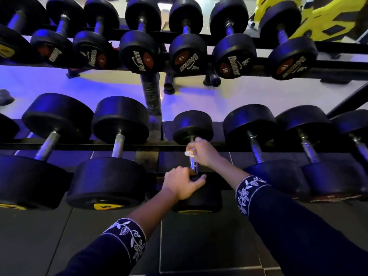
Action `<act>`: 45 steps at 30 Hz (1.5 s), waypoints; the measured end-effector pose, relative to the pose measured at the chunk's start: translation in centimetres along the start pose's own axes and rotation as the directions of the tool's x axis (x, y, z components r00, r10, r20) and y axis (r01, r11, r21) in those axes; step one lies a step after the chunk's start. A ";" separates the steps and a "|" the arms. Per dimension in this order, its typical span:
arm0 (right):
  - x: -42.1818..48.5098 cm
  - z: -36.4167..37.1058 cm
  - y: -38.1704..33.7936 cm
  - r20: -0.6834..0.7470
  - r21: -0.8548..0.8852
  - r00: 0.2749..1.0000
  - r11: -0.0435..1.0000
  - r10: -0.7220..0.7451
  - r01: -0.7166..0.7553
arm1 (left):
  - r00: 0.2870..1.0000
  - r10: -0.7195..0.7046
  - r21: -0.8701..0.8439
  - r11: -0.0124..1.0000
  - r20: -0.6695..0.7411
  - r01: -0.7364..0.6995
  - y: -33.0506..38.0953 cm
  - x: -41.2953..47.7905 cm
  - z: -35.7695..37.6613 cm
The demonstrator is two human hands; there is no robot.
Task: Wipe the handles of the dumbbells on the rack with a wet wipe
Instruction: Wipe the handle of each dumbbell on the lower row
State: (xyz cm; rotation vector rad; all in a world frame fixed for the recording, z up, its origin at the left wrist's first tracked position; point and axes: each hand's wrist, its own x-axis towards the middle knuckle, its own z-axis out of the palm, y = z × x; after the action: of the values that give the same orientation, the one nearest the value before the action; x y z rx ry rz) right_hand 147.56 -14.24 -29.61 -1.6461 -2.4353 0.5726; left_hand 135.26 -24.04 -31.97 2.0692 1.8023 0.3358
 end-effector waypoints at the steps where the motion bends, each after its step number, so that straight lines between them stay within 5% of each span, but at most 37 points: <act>1: -0.4 0.3 0.0 0.004 -0.008 1.000 1.000 -0.014 0.014 | 1.000 -0.001 0.001 1.000 -0.002 0.001 0.0 0.0 0.0; 11: -1.0 1.3 1.1 -0.139 0.178 0.986 0.981 0.095 -0.070 | 1.000 -0.001 -0.008 1.000 0.006 0.001 0.2 -0.2 -0.4; 18: -2.4 2.5 1.5 -0.062 0.167 0.998 0.986 0.017 -0.006 | 1.000 -0.010 -0.004 1.000 0.015 0.010 0.4 -0.4 -0.6; 26: 1.5 1.3 0.9 -0.188 0.244 0.952 0.951 0.240 -0.191 | 1.000 -0.027 -0.038 0.999 -0.014 0.026 0.5 -0.4 -0.6; 33: -1.9 2.4 1.4 -0.034 0.086 0.997 0.994 0.075 -0.072 | 0.999 -0.038 -0.041 0.998 0.002 0.038 0.5 -0.2 -0.6; 45: -1.5 2.9 1.0 -0.119 0.272 0.984 0.957 0.133 -0.097 | 0.998 -0.060 -0.050 0.997 0.002 0.060 0.4 -0.1 -0.3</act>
State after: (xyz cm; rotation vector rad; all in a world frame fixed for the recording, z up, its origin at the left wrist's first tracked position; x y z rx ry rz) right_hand 148.06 -16.00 -32.47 -1.6622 -2.0739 0.7406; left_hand 135.43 -24.16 -31.55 1.9763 1.8326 0.3603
